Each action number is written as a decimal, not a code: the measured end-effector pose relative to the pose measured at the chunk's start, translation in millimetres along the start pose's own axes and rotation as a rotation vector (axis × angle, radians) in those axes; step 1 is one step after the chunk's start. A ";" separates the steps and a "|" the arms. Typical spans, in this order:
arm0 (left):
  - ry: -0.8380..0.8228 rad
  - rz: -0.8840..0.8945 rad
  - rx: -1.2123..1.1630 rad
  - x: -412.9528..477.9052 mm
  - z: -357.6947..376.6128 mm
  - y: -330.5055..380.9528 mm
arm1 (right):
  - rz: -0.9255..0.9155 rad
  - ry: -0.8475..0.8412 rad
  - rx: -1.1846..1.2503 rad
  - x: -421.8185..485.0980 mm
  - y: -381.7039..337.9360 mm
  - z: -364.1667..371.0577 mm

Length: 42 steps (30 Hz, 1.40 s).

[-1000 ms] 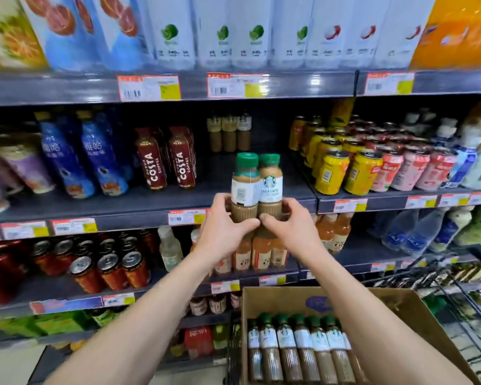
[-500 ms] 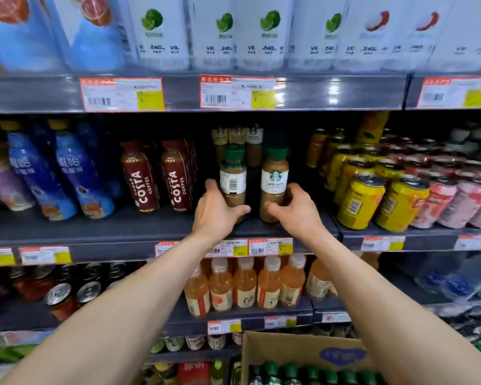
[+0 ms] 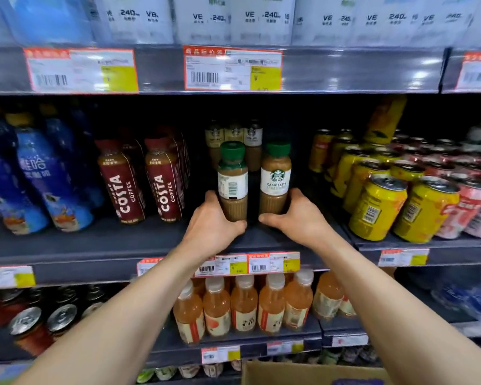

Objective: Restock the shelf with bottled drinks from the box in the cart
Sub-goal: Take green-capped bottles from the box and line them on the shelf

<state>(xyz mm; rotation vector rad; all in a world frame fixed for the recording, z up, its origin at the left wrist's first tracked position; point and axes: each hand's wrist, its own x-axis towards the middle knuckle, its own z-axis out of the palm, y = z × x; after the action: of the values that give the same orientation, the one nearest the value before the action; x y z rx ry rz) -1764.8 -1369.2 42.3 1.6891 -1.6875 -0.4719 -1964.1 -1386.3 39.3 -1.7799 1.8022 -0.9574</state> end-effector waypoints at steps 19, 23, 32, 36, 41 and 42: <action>0.139 0.073 0.080 -1.2 12.2 -7.7 | 0.084 0.129 0.066 175.2 20.9 18.0; 0.154 0.040 0.088 -3.5 11.7 -3.7 | 0.080 0.135 0.011 189.4 24.2 17.8; 0.119 0.033 0.048 -5.6 8.4 -2.8 | 0.071 0.157 -0.007 202.3 23.4 24.5; 0.117 0.028 0.043 -6.4 8.8 -3.2 | 0.080 0.139 -0.056 203.1 23.2 27.0; 0.110 0.009 0.064 -4.5 9.8 -4.1 | 0.117 0.090 -0.082 194.5 19.7 16.9; 0.100 0.006 0.057 -3.8 8.9 -4.2 | 0.133 0.073 -0.071 190.1 16.4 12.1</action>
<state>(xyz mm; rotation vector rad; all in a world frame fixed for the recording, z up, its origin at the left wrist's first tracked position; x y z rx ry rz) -1768.2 -1367.8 32.4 1.7182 -1.6478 -0.3343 -1982.4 -1576.3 50.5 -1.6611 1.9957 -0.9271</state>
